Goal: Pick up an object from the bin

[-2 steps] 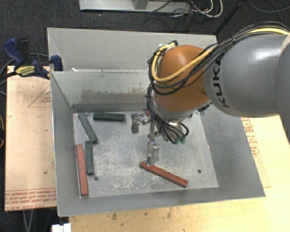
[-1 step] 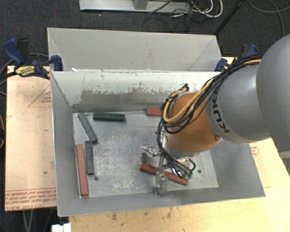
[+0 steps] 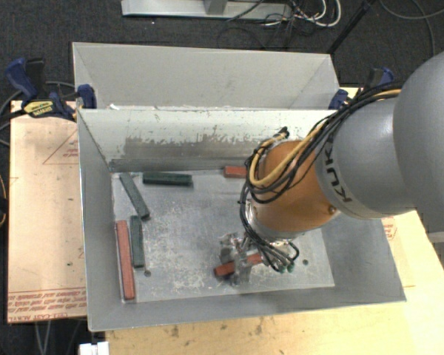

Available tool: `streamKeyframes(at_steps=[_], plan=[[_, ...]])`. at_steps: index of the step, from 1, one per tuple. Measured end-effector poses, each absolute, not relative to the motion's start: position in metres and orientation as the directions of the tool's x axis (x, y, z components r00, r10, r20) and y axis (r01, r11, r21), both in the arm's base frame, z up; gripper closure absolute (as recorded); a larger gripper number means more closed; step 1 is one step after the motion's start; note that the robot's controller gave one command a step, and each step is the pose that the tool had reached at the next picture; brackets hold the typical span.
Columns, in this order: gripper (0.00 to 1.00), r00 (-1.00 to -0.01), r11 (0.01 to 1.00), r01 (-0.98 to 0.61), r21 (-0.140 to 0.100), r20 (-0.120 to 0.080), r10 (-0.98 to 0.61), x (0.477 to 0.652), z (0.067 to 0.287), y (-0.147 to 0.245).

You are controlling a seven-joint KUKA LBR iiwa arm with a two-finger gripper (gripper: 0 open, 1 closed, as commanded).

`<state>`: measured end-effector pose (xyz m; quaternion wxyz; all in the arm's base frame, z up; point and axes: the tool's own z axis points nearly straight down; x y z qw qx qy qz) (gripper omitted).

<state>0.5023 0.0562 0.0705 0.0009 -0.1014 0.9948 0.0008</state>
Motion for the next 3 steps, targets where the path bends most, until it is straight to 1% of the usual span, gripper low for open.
streamKeyframes(at_steps=[1, 2, 3], plan=[[1.00, -0.944, 0.944, -0.330, 0.000, -0.006, -0.330, 0.561, 0.071, 0.061], [1.00, -0.975, 0.975, -0.222, 0.000, 0.001, -0.222, 0.491, 0.120, 0.029], [0.00, -0.975, 0.975, -0.223, 0.001, 0.001, -0.223, 0.492, 0.118, 0.030]])
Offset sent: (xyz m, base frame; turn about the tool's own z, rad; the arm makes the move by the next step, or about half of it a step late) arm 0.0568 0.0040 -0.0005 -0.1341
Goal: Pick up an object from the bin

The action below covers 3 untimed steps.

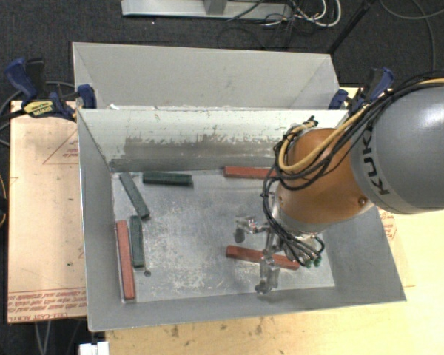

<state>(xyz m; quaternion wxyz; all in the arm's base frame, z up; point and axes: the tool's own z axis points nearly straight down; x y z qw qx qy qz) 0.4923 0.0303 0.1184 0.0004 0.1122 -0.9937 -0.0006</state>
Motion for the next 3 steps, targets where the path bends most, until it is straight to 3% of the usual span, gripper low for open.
streamKeyframes(at_steps=[1, 2, 3], plan=[[0.00, -0.961, 0.961, -0.275, 0.000, -0.002, -0.275, 0.527, 0.072, 0.009], [1.00, -0.961, 0.961, -0.275, 0.001, -0.002, -0.275, 0.526, 0.074, 0.010], [1.00, -0.960, 0.960, -0.279, -0.002, -0.013, -0.279, 0.512, 0.361, 0.048]])
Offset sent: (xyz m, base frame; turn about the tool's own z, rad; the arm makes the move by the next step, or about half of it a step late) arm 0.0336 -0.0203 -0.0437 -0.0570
